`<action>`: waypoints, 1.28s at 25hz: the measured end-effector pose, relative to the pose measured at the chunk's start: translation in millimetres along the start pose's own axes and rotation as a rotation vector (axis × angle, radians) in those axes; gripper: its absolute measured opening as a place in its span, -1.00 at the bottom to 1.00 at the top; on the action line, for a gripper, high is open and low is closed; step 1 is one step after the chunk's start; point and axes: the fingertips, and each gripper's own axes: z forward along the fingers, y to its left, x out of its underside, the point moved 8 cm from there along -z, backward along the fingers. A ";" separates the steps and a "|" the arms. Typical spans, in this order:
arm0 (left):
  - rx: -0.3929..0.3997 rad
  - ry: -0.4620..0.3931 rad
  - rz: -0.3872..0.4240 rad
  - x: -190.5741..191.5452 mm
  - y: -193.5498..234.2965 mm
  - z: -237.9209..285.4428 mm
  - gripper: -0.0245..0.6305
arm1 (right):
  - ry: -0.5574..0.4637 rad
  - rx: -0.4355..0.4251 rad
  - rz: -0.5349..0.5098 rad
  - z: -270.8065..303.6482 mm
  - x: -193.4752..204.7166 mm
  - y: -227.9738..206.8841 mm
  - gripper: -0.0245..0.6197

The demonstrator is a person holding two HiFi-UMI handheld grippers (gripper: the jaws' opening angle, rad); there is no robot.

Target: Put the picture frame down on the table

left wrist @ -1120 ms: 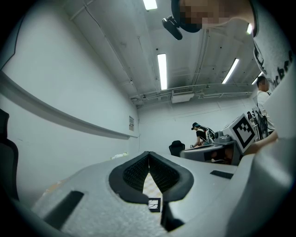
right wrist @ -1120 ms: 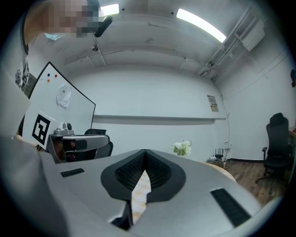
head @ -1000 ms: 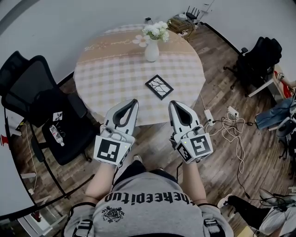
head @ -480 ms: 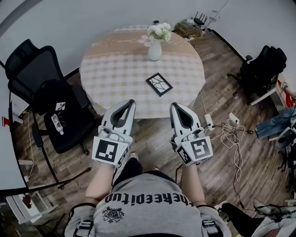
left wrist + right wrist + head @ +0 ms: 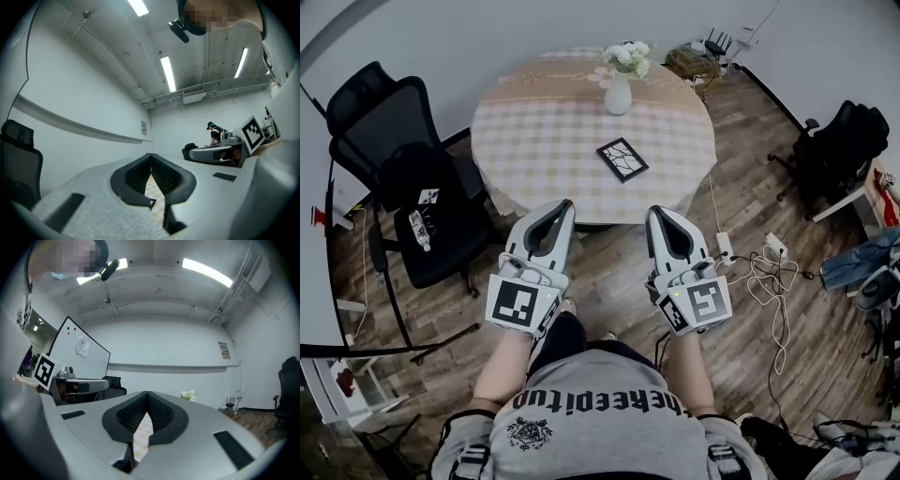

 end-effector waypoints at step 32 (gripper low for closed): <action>-0.071 -0.011 0.043 -12.5 -56.8 -21.9 -0.88 | -0.056 -0.058 -0.015 -51.7 -6.6 -4.7 -0.90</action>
